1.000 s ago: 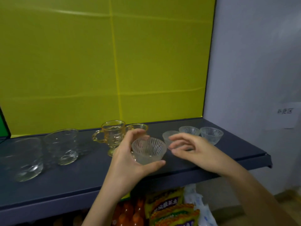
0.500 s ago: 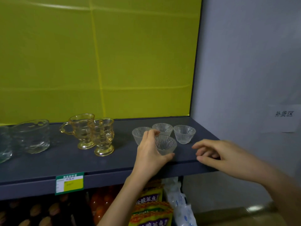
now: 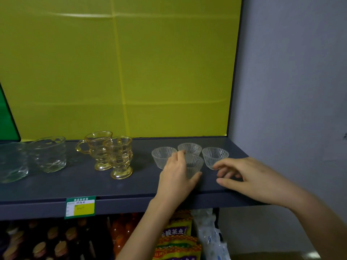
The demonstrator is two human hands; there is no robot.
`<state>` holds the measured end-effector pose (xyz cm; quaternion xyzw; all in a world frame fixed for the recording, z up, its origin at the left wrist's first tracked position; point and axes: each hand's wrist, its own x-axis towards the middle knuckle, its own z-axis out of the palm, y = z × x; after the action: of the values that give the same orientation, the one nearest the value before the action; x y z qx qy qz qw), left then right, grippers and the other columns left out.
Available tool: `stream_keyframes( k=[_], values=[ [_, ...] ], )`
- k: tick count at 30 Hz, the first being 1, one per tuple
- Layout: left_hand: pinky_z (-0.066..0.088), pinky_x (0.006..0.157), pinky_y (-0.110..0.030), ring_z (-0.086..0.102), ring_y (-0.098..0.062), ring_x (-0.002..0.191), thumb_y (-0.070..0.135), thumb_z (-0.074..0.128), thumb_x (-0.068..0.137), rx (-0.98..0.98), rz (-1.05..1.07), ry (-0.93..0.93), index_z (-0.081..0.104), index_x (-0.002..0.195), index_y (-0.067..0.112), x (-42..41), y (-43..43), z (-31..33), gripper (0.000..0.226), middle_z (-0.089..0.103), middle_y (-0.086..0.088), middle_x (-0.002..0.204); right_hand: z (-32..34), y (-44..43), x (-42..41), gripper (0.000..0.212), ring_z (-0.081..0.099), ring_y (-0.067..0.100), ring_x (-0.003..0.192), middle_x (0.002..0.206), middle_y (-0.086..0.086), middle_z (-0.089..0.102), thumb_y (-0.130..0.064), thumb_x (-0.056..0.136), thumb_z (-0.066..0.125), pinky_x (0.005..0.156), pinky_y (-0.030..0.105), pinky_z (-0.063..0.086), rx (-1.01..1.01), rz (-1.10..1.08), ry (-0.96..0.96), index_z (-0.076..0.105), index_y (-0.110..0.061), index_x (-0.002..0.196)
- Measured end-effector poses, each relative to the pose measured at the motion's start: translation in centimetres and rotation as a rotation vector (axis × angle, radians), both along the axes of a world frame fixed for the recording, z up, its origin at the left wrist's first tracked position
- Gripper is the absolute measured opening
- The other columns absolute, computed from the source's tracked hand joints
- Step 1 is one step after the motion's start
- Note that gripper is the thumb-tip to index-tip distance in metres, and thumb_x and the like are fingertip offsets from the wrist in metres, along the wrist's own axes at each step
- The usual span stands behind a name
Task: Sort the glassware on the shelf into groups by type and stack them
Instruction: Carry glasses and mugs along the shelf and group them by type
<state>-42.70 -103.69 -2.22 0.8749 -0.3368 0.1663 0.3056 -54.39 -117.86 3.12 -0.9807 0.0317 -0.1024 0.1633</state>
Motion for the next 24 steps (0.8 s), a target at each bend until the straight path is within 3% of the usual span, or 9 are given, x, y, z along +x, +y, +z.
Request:
stream_keyframes(
  k=[5, 7, 11, 15, 19, 24],
  values=[
    [0.042, 0.093, -0.037, 0.034, -0.023, 0.132, 0.047, 0.055, 0.083, 0.098, 0.058, -0.073, 0.023, 0.137, 0.012, -0.8, 0.4, 0.6, 0.072, 0.029, -0.003, 0.147, 0.3, 0.2, 0.6, 0.034, 0.061, -0.007, 0.09, 0.099, -0.024, 0.064, -0.051, 0.079, 0.055, 0.087, 0.035, 0.051, -0.038, 0.012, -0.015, 0.054, -0.042, 0.112],
    [0.045, 0.089, -0.039, 0.038, -0.025, 0.13, 0.045, 0.056, 0.083, 0.1, 0.084, -0.127, 0.029, 0.134, 0.01, -1.0, 0.6, 0.8, 0.068, 0.033, -0.006, 0.145, 0.4, 0.4, 0.8, 0.034, 0.06, -0.008, 0.09, 0.099, -0.025, 0.064, -0.052, 0.079, 0.055, 0.086, 0.034, 0.052, -0.053, 0.023, -0.026, 0.054, -0.043, 0.112],
    [0.052, 0.065, -0.036, 0.059, -0.024, 0.099, 0.041, 0.062, 0.076, 0.082, 0.114, -0.276, 0.05, 0.11, 0.013, -1.7, 2.0, 1.4, 0.046, 0.06, -0.004, 0.109, 0.8, 1.4, 1.4, 0.033, 0.059, -0.007, 0.093, 0.1, -0.026, 0.062, -0.051, 0.082, 0.054, 0.087, 0.033, 0.051, -0.09, 0.058, -0.043, 0.053, -0.044, 0.114],
    [0.047, 0.049, -0.03, 0.064, -0.021, 0.072, 0.032, 0.05, 0.076, 0.105, 0.233, -0.382, 0.058, 0.091, 0.017, -1.9, 6.7, 2.1, 0.023, 0.065, 0.001, 0.08, 1.1, 4.1, 2.7, 0.034, 0.055, -0.009, 0.097, 0.105, -0.027, 0.06, -0.051, 0.084, 0.051, 0.087, 0.026, 0.049, -0.096, 0.161, -0.07, 0.051, -0.044, 0.117],
    [0.042, 0.048, -0.028, 0.063, -0.02, 0.066, 0.027, 0.044, 0.081, 0.115, 0.398, -0.404, 0.056, 0.08, 0.019, -2.1, 12.6, 2.8, 0.015, 0.062, 0.003, 0.07, 0.7, 8.9, 5.1, 0.033, 0.051, -0.01, 0.1, 0.108, -0.028, 0.057, -0.048, 0.087, 0.051, 0.084, 0.017, 0.044, -0.081, 0.321, -0.131, 0.052, -0.039, 0.119],
    [0.047, 0.052, -0.029, 0.065, -0.021, 0.071, 0.032, 0.04, 0.081, 0.177, 0.602, -0.351, 0.06, 0.085, 0.019, -2.3, 21.0, 2.8, 0.024, 0.066, 0.003, 0.076, 0.4, 16.9, 8.4, 0.035, 0.051, -0.001, 0.114, 0.122, -0.025, 0.056, -0.047, 0.088, 0.049, 0.093, 0.031, 0.045, -0.063, 0.503, -0.188, 0.049, -0.04, 0.122]
  ],
)
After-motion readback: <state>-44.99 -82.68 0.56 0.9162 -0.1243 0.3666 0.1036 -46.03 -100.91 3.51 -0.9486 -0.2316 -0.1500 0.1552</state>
